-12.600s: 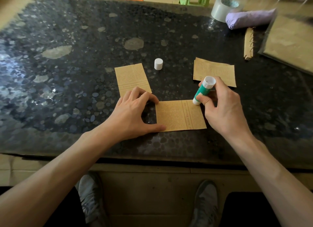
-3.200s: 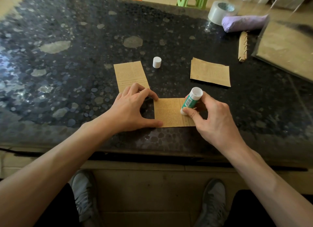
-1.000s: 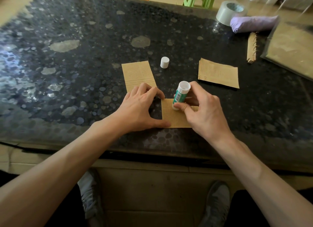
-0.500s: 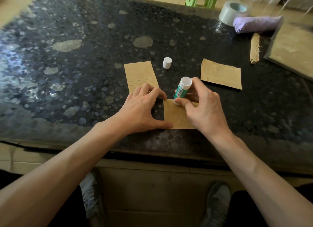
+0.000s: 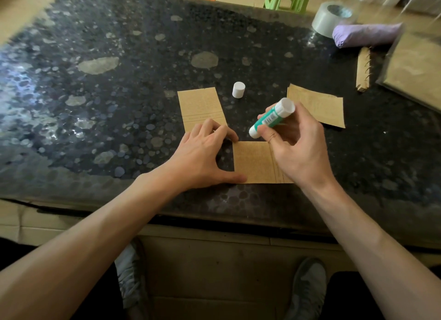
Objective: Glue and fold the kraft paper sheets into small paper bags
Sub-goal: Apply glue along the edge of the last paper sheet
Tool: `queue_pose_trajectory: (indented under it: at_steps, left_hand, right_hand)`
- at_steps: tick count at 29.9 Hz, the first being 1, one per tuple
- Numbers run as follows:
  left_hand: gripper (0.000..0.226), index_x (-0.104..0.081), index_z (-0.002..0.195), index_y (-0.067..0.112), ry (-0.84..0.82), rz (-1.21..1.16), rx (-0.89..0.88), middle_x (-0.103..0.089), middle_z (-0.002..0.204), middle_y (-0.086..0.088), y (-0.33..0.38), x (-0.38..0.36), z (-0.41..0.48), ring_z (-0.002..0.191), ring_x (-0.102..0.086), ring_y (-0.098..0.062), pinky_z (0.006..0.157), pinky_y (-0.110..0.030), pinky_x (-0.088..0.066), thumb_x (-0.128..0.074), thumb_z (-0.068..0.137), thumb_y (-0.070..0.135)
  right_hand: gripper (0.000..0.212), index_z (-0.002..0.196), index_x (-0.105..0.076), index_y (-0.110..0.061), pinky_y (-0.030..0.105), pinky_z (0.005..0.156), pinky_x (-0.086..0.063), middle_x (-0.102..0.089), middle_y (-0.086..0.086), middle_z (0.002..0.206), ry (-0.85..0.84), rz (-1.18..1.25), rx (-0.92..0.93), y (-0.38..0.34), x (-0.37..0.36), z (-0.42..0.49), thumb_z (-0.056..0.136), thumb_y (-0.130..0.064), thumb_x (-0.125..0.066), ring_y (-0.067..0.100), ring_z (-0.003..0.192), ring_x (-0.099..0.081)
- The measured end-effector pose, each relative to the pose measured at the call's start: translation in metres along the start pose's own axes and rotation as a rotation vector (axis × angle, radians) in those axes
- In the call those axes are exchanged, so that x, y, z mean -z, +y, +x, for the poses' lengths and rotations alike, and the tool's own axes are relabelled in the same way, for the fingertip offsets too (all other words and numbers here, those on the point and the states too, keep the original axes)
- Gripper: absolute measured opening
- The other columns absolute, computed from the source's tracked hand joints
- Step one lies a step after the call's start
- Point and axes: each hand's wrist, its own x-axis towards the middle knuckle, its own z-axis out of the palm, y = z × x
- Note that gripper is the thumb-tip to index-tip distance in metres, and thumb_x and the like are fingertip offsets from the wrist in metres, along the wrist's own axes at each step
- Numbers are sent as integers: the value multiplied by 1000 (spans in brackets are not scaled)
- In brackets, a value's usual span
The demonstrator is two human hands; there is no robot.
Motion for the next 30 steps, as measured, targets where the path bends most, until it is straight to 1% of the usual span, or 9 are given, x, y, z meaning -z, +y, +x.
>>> queue_pose_trajectory:
  at_steps: [2,4,8,10,16,17,21,25,30]
  left_hand:
    - [85,-45,134,39,9,2,-4,-38,130,9,0,0,0,125,-35,-13,109,-36,-30,-73,64,76]
    - [86,-45,135,39,8,5,-5,-38,130,9,-1,-1,0,125,-35,-13,107,-35,-30,-72,64,77]
    - [85,-45,135,39,13,8,-9,-39,130,8,0,0,0,123,-36,-13,103,-31,-27,-72,64,77]
    - [84,-44,135,39,13,8,-11,-39,130,8,0,0,0,123,-35,-13,103,-32,-28,-73,65,75]
    - [85,-43,137,39,9,15,-7,-38,131,8,1,0,0,125,-34,-13,108,-35,-30,-73,66,75]
    - [85,-43,137,38,8,17,-5,-38,131,8,1,0,0,125,-34,-13,108,-35,-30,-73,66,75]
    - [86,-43,139,38,9,21,-9,-38,132,7,1,0,0,125,-35,-13,107,-35,-30,-73,67,75]
    - [87,-42,140,37,7,22,-10,-37,132,7,1,1,0,126,-34,-14,107,-34,-30,-73,68,75]
    - [89,-42,140,35,14,25,-7,-37,132,7,1,0,0,125,-35,-13,106,-34,-30,-72,67,76]
  right_hand:
    - [29,117,-64,-15,22,90,-58,-72,-9,110,-106,-7,-13,-4,3,1,93,-24,-78,3,105,-70]
    - [29,116,-65,-21,14,88,-54,-71,-16,109,-198,-52,-19,-7,3,-2,92,-27,-79,-3,105,-67]
    - [29,115,-62,-30,4,84,-47,-64,-30,103,-288,-183,8,-6,-3,-10,91,-28,-79,-18,103,-59]
    - [30,117,-61,-30,4,83,-47,-63,-31,102,-279,-214,22,-5,-5,-11,92,-24,-78,-21,100,-57]
    - [29,118,-61,-26,2,84,-46,-65,-22,107,-250,-236,45,-5,-9,-11,94,-17,-75,-20,97,-57]
    - [29,117,-61,-25,3,85,-47,-66,-21,107,-244,-233,48,-5,-9,-11,94,-16,-75,-19,98,-58]
    - [27,116,-61,-23,8,87,-50,-71,-15,112,-225,-222,55,-4,-11,-10,94,-16,-75,-4,108,-63]
    - [27,117,-61,-21,4,86,-49,-71,-12,114,-204,-221,56,-3,-14,-8,94,-16,-76,-4,109,-62]
    - [28,118,-62,-19,1,84,-47,-73,-10,114,-167,-222,50,-2,-19,-5,94,-16,-77,-7,102,-63]
